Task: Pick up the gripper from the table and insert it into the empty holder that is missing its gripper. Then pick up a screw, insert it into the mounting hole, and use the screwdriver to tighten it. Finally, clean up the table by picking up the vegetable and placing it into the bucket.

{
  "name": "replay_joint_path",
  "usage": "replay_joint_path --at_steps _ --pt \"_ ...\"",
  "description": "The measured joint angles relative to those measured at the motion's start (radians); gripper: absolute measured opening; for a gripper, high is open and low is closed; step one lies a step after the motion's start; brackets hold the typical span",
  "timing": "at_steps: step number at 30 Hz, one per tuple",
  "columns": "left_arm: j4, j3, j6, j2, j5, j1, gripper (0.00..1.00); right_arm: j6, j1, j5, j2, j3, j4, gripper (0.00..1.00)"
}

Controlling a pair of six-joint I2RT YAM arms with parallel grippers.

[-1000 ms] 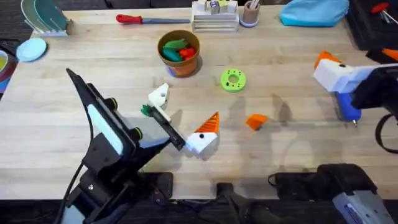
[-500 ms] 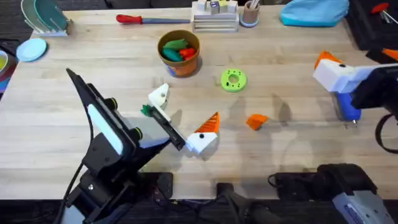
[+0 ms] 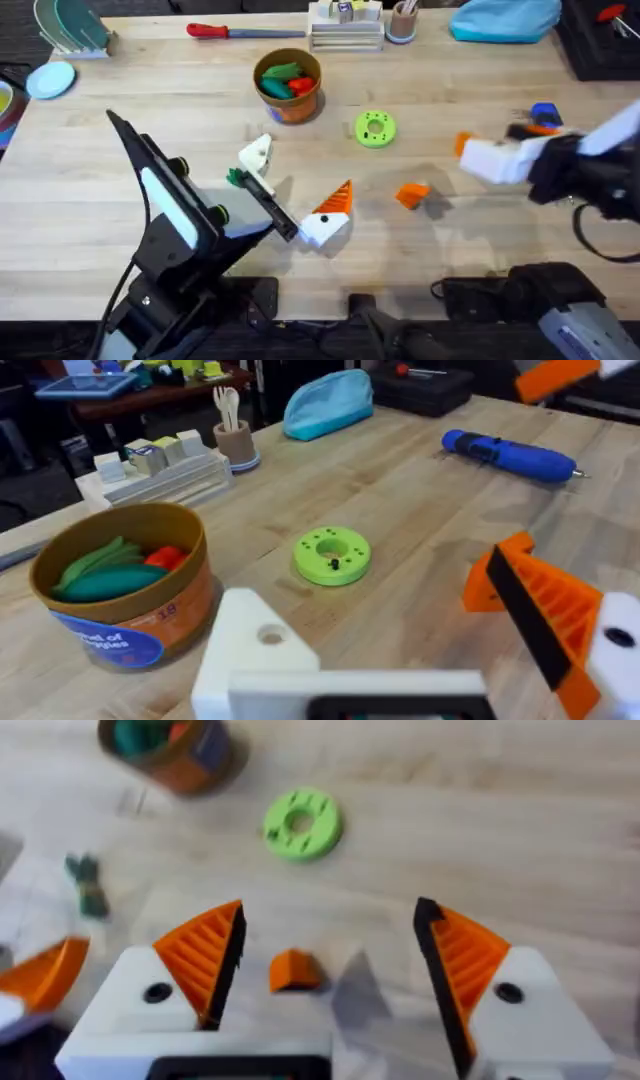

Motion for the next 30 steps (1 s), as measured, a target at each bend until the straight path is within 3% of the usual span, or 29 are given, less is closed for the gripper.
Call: replay_joint_path --at_steps 6,16,24,26,28,30 --pt "0.0 0.0 0.0 0.0 0.0 0.0 0.993 -0.035 0.156 -0.008 0.088 0.0 -0.07 0.994" --pt "0.0 0.0 0.0 0.0 0.0 0.0 0.992 -0.053 0.513 0.175 0.314 0.0 -0.085 0.993" --pt "0.0 0.0 0.0 0.0 0.0 0.0 0.993 -0.057 0.562 0.3 0.461 0.0 -0.075 0.994" --pt "0.0 0.0 0.0 0.0 0.0 0.0 0.993 -0.058 0.563 0.309 0.487 0.0 -0.058 0.944" --pt "0.0 0.0 0.0 0.0 0.0 0.0 0.993 -0.059 0.563 0.315 0.508 0.0 -0.042 0.816" --pt "0.0 0.0 0.0 0.0 0.0 0.0 0.993 -0.06 0.563 0.318 0.522 0.0 -0.036 0.619"
